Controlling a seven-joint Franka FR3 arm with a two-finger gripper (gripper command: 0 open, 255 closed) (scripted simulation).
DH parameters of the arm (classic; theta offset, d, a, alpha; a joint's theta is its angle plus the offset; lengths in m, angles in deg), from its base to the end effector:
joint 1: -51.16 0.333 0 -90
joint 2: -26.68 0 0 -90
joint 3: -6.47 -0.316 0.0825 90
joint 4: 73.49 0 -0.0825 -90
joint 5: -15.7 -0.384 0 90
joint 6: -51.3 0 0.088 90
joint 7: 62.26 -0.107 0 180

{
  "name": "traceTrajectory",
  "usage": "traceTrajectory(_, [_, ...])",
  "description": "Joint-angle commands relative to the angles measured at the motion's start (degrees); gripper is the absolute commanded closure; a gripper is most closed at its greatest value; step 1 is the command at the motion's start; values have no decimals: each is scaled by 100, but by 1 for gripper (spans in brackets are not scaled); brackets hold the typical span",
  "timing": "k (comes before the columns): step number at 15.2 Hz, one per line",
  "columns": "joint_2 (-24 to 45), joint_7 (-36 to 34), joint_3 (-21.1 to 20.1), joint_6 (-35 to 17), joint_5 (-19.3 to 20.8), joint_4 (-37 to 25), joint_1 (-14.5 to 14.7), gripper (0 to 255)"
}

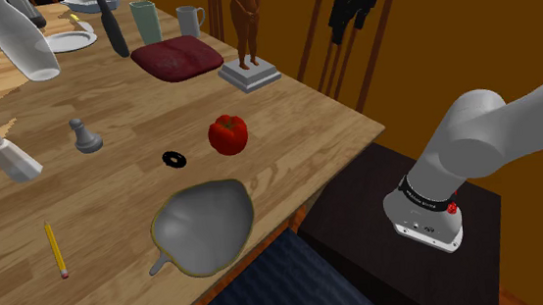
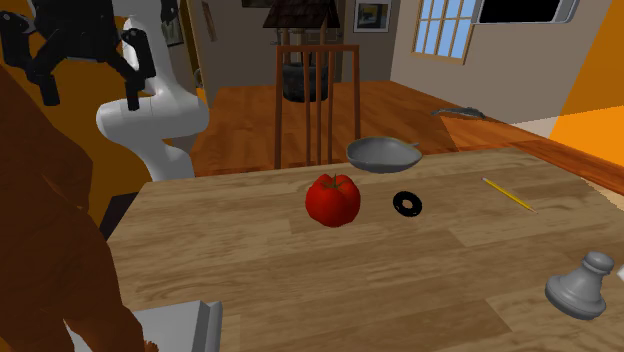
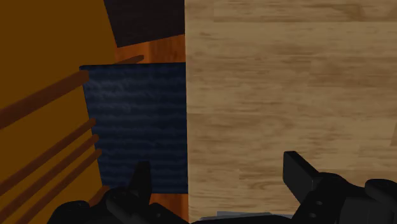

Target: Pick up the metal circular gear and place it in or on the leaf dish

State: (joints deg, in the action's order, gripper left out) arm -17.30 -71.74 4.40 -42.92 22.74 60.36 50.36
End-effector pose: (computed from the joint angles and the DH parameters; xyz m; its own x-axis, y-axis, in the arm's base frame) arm 0.3197 -0.0017 0.6019 0.9852 -0.1403 0.0980 -0.1527 -0.9793 0.1331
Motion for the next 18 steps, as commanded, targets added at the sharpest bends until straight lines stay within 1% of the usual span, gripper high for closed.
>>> traceTrajectory(1, [0, 0, 0, 0, 0, 0, 0, 0])
traceTrajectory(6, [468, -872, -645, -93, -372, -154, 123, 0])
traceTrajectory(11, [1122, -1739, -1264, -208, -655, -497, 203, 0])
traceTrajectory(15, [1764, -2440, -1743, -294, -779, -906, 233, 0])
traceTrajectory(18, [2314, -2980, -2091, -344, -792, -1291, 243, 0])
